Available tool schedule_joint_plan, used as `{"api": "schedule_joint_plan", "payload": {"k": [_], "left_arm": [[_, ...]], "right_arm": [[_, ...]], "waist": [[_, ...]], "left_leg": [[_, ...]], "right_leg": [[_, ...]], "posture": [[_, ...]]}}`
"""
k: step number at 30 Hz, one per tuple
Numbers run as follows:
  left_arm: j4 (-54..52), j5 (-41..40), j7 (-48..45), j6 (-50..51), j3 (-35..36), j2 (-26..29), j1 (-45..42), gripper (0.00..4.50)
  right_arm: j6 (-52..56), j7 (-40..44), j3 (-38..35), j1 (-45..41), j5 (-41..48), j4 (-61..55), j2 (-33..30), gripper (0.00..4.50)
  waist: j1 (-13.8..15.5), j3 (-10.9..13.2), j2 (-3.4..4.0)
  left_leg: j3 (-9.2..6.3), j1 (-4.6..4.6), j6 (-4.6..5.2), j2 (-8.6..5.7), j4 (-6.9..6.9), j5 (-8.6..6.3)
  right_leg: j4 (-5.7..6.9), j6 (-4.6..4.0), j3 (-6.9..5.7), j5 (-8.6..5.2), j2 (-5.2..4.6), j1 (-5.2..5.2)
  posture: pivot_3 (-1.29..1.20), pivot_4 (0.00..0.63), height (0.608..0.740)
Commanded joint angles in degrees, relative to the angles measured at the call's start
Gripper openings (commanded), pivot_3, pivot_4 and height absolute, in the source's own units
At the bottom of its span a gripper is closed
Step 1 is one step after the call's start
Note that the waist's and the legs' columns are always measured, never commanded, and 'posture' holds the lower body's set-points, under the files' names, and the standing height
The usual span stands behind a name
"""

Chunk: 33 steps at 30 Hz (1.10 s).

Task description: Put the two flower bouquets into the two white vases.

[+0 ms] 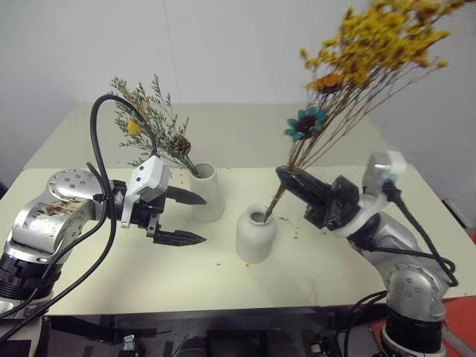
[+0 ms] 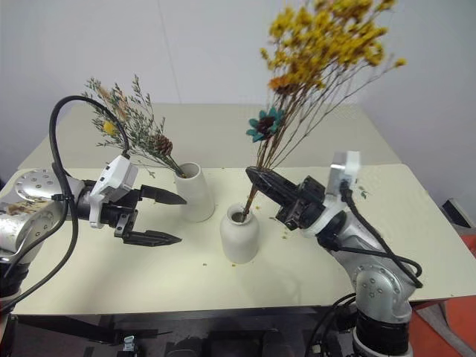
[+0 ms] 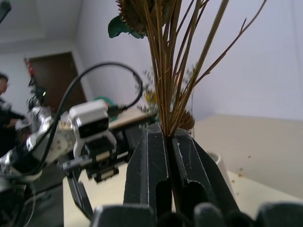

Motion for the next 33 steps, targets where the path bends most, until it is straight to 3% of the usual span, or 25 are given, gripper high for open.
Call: {"api": "schedule_joint_plan", "payload": {"k": [1,10,17,31,33], "left_arm": [[-1.4,-0.7,0.1,0.2,1.5,0.9,0.1,4.50],[-2.8,-1.6,1.4,1.0,3.4,1.7,1.9,4.50],[-2.0,-1.4,1.3,0.6,3.1,1.7,1.8,4.50],[-1.0,-0.2,0.8,-0.9,2.2,1.2,2.0,4.50],[-1.0,-0.1,0.9,-0.9,2.1,1.2,2.1,4.50]], "right_arm": [[-4.4,2.7,1.5,-1.4,-2.1,1.4,-1.1,0.06],[-9.0,4.8,3.7,-3.3,-5.0,5.3,-1.3,0.06],[-15.6,7.5,9.0,0.1,-11.7,7.6,-0.3,0.06],[-25.1,10.9,11.8,1.5,-18.5,11.6,0.1,0.06],[-25.2,11.2,12.0,1.6,-18.4,11.4,0.1,0.60]], "waist": [[0.1,0.0,0.00],[0.1,0.0,0.00],[0.1,0.0,0.00],[0.1,0.0,0.00],[0.1,0.0,0.00]], "left_leg": [[0.00,0.00,0.00,0.00,0.00,0.00],[-0.01,0.00,0.00,0.01,0.00,0.00],[-0.01,-0.01,0.00,0.00,0.00,0.00],[0.00,0.00,0.00,0.00,0.00,0.00],[0.00,0.00,0.00,0.00,0.00,0.00]], "right_leg": [[0.00,0.00,0.00,0.00,0.00,0.00],[0.01,0.00,-0.01,0.00,0.01,-0.01],[0.01,0.00,-0.01,0.00,0.00,-0.01],[0.02,0.00,-0.01,0.00,0.00,-0.01],[0.02,0.00,-0.01,0.00,0.00,-0.01]], "posture": [[0.00,0.150,0.740],[0.00,0.150,0.740],[0.00,0.150,0.740],[0.00,0.150,0.740],[0.00,0.150,0.740]]}}
